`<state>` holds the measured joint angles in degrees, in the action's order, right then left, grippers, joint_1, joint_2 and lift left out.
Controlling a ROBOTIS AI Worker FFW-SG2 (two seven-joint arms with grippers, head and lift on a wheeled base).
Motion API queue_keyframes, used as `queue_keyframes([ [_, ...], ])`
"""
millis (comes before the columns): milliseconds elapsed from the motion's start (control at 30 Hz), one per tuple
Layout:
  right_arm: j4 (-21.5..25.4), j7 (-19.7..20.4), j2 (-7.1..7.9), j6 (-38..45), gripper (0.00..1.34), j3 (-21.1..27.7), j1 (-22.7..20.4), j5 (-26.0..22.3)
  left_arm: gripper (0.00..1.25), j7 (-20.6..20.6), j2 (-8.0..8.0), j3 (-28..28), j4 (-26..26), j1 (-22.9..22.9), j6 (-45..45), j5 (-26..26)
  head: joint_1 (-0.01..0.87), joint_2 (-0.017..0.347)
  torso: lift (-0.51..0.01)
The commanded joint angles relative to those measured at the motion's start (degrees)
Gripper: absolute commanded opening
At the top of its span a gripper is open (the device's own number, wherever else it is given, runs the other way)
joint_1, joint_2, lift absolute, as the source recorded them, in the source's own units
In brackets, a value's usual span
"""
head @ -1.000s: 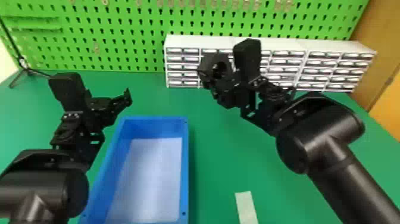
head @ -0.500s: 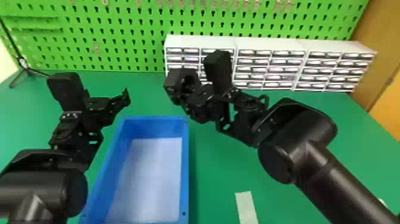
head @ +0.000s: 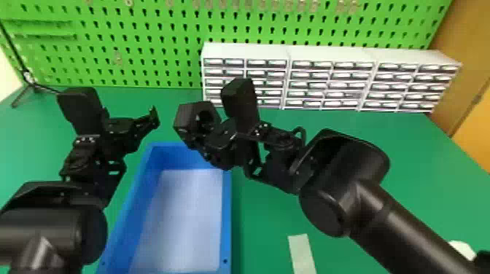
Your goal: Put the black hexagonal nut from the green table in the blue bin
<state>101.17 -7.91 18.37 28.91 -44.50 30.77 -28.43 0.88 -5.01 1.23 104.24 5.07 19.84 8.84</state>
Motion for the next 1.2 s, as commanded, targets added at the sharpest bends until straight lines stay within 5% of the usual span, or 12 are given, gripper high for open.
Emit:
queue_keyframes([
  [0, -0.18, 0.0, 0.0, 0.01, 0.32, -2.16, 0.61, -0.84, 1.14, 0.0, 0.0, -0.08, 0.0, 0.11, 0.02, -0.05, 0.692, 0.008, -0.097],
  [367, -0.27, 0.0, 0.0, 0.01, 0.33, -3.4, 1.13, -1.28, 1.14, 0.0, 0.0, -0.26, 0.0, 0.2, 0.02, -0.05, 0.692, 0.008, -0.097],
  [733, -0.8, -0.44, 0.0, 0.98, 0.8, -3.31, 1.22, -2.07, 1.14, 0.0, 0.0, -0.35, 0.0, 0.2, 0.02, -0.05, 0.692, 0.008, -0.097],
  [1167, -0.8, -0.62, 0.09, 1.15, 0.8, -3.31, 1.31, -2.07, 1.14, 0.0, 0.0, -0.44, 0.0, 0.29, 0.02, -0.05, 0.692, 0.008, -0.097],
])
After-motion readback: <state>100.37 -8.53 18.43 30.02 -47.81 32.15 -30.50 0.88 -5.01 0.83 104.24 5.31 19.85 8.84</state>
